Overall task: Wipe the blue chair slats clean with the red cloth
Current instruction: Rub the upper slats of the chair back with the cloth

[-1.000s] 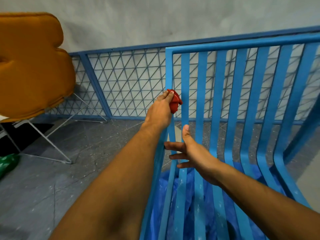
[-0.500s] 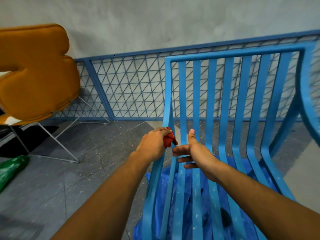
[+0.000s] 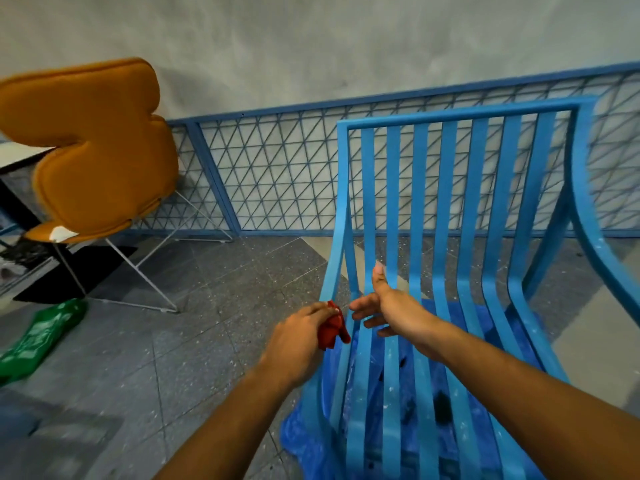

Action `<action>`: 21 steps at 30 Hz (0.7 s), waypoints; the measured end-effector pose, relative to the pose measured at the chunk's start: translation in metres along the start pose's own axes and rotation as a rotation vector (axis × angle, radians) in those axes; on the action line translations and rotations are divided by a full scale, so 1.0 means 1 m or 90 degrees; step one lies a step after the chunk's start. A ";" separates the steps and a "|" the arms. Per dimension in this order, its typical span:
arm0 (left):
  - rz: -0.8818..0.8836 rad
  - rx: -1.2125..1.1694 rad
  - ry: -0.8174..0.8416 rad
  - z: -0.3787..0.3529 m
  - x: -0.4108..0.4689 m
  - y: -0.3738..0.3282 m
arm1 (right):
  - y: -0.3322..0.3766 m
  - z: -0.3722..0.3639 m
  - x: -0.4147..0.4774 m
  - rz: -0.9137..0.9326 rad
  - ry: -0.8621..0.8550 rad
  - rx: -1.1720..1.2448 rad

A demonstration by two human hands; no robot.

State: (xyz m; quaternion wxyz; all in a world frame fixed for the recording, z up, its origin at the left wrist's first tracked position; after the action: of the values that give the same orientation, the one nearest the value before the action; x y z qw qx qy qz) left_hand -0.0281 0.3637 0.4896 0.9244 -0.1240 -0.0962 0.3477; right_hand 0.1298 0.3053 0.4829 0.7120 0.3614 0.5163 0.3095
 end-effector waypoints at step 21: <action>0.217 -0.501 -0.212 0.018 -0.111 -0.010 | -0.059 -0.086 -0.080 -0.029 0.149 0.293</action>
State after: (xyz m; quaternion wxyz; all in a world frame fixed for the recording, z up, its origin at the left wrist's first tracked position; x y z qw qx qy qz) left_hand -0.1086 0.2859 0.4991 0.7087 -0.4222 -0.3461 0.4469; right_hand 0.0293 0.2248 0.4564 0.5534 0.4637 0.6601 0.2073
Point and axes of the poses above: each hand's wrist, its own x-axis towards the middle knuckle, its own z-axis out of the back of the hand, y = z × x, the point moved 6 cm from there along x, towards the middle knuckle, and after that the axes turned 7 degrees about -z, right-handed, at the moved point
